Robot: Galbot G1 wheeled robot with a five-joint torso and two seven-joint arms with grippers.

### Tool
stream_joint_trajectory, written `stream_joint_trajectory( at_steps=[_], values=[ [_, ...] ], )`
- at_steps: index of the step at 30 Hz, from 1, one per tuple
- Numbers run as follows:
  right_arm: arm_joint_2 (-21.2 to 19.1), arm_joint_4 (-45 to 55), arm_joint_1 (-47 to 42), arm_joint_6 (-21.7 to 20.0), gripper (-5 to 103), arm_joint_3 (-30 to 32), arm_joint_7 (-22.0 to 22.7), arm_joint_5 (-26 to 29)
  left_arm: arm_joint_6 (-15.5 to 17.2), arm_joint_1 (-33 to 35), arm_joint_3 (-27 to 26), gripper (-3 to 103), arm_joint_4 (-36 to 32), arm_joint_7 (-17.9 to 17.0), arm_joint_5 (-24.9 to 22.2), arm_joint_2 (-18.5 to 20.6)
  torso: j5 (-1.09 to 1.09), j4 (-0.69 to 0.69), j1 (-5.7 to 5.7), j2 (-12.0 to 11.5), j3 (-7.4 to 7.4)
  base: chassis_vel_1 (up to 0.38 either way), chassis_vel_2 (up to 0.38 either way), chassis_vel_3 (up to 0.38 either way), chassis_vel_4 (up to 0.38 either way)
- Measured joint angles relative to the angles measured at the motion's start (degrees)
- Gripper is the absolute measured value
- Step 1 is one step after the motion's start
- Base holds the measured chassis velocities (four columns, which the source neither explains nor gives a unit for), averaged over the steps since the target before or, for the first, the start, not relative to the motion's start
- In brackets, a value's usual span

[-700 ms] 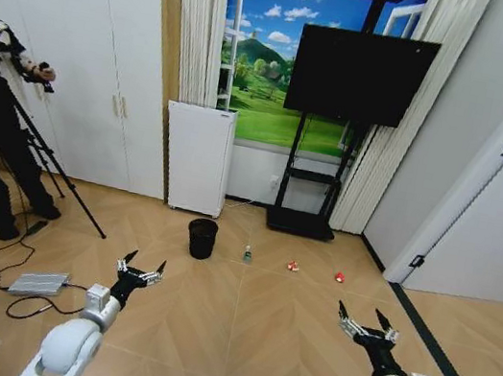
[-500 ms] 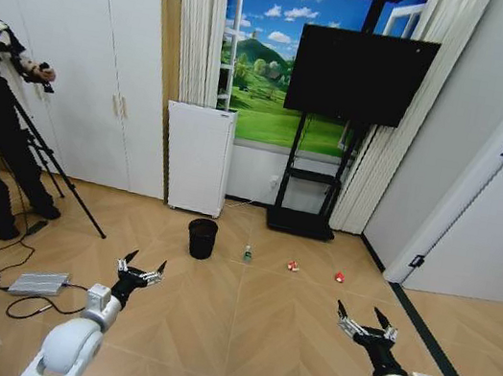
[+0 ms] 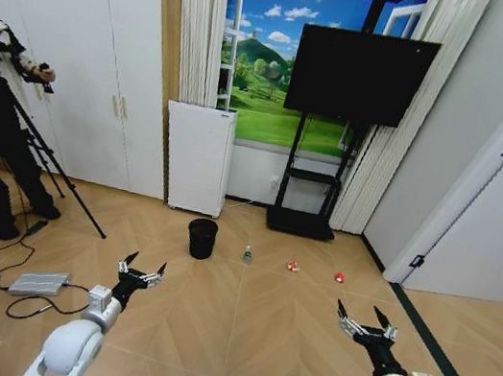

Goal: Pick up the trash bin and place the garbage on the floor into it.

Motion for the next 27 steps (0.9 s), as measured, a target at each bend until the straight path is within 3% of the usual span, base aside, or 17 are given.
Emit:
stream_joint_trajectory(
  at_steps=[12, 27],
  values=[
    [-0.1, -0.1, -0.2, 0.1, 100, 0.0, 0.1, -0.1, -0.1, 0.5, -0.1, 100, -0.3, 0.0, 0.1, 0.0, -0.01, -0.01, 0.00, 0.0, 0.00, -0.082, 0.078, 0.078, -0.075],
    [-0.1, -0.5, -0.1, 0.5, 100, 0.0, 0.4, -0.2, -0.2, 0.7, -0.1, 100, -0.4, 0.0, 0.3, -0.3, 0.00, 0.00, 0.00, 0.0, 0.00, -0.260, 0.269, 0.267, -0.269]
  ],
)
